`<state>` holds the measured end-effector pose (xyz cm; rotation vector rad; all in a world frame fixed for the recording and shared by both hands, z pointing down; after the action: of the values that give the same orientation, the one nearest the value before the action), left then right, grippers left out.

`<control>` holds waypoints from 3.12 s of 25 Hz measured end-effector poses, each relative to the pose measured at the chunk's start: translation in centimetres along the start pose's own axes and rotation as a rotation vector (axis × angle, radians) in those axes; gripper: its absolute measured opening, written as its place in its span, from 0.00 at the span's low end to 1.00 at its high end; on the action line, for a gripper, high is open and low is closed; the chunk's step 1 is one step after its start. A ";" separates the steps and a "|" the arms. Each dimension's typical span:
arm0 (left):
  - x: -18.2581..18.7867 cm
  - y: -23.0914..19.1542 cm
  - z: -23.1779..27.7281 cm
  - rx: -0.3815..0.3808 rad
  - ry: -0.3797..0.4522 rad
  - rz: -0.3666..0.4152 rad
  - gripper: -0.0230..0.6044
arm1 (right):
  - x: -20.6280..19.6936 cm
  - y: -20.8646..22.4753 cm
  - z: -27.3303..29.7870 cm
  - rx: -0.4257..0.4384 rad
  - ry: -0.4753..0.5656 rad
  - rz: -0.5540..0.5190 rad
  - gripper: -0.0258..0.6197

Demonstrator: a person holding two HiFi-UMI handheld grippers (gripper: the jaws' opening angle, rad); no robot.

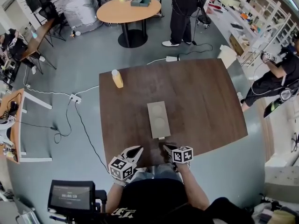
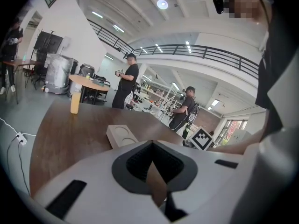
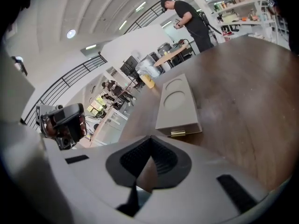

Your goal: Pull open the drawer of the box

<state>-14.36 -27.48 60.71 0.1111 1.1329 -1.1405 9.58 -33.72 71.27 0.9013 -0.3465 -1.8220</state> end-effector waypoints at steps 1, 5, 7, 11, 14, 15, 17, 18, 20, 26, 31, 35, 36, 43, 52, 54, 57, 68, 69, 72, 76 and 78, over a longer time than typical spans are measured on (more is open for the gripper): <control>-0.1 0.0 0.0 0.004 0.000 -0.001 0.04 | 0.0 0.2 0.3 0.017 0.001 0.013 0.02; -0.4 -0.2 0.4 0.022 -0.002 -0.004 0.04 | 0.1 1.0 1.4 0.069 0.004 0.049 0.02; -0.4 0.0 0.6 0.029 -0.005 -0.010 0.04 | 0.2 1.3 1.6 0.091 0.000 0.068 0.02; -0.6 0.7 1.4 0.036 -0.011 -0.020 0.04 | -0.2 3.1 1.8 0.097 -0.012 0.093 0.05; -0.7 1.1 1.8 0.040 -0.010 -0.025 0.04 | -0.2 4.2 2.4 0.103 -0.024 0.114 0.08; -0.7 1.1 1.8 0.041 -0.011 -0.028 0.04 | -0.1 4.5 2.6 0.103 -0.029 0.119 0.09; -0.7 1.3 1.9 0.042 -0.016 -0.034 0.04 | 0.2 5.0 3.1 0.107 -0.039 0.127 0.11; -0.8 1.4 2.1 0.043 -0.020 -0.036 0.04 | 0.3 5.2 3.3 0.109 -0.046 0.130 0.12; -0.8 1.6 2.4 0.044 -0.028 -0.038 0.04 | 0.4 5.8 3.7 0.111 -0.065 0.132 0.14; 0.6 1.5 3.5 0.049 -0.025 -0.033 0.04 | 1.6 7.0 4.6 0.130 -0.086 0.150 0.16; 1.4 1.5 4.0 0.042 -0.041 -0.037 0.04 | 1.9 7.1 5.1 0.146 -0.105 0.180 0.16; 1.5 1.9 4.8 0.038 -0.051 -0.038 0.04 | 1.5 8.2 5.5 0.168 -0.104 0.230 0.16; 1.5 1.9 4.9 0.039 -0.054 -0.039 0.04 | 1.3 8.4 5.7 0.173 -0.104 0.243 0.16; 1.1 1.7 5.1 0.038 -0.079 -0.048 0.04 | 1.0 9.3 6.0 0.264 -0.078 0.326 0.16; 1.5 1.8 5.3 0.029 -0.095 -0.036 0.04 | 0.8 9.8 6.5 0.281 -0.077 0.353 0.16; 1.5 1.9 5.3 0.029 -0.097 -0.036 0.04 | 0.7 9.9 7.0 0.293 -0.081 0.366 0.16; 1.4 1.8 5.2 0.030 -0.103 -0.038 0.04 | 0.9 10.0 7.6 0.317 -0.080 0.391 0.16; 0.8 1.8 5.0 0.017 -0.139 -0.029 0.04 | 0.3 10.5 8.4 0.409 -0.022 0.456 0.12; 0.8 1.9 5.0 0.014 -0.143 -0.026 0.04 | 0.2 10.5 8.4 0.408 -0.023 0.450 0.12; 0.6 2.1 5.1 0.004 -0.154 -0.011 0.04 | 0.0 10.6 8.4 0.414 -0.025 0.433 0.12; 0.2 2.3 5.1 -0.006 -0.165 -0.001 0.04 | -0.2 10.8 8.5 0.429 -0.013 0.434 0.12; -0.1 2.5 5.3 -0.010 -0.169 0.002 0.04 | -0.4 11.0 8.3 0.432 -0.004 0.438 0.12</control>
<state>-9.00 -29.33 62.17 0.0072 0.9881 -1.1209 11.07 -39.44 83.71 1.0173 -0.8919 -1.3631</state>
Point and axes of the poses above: the fingertips, and each gripper's own axes: z forward along the fingers, y to its right, x out of its top, the point moved 9 cm from there along -z, backward along the fingers, and after that the axes turned 8 degrees about -y, right-handed, at the moved point
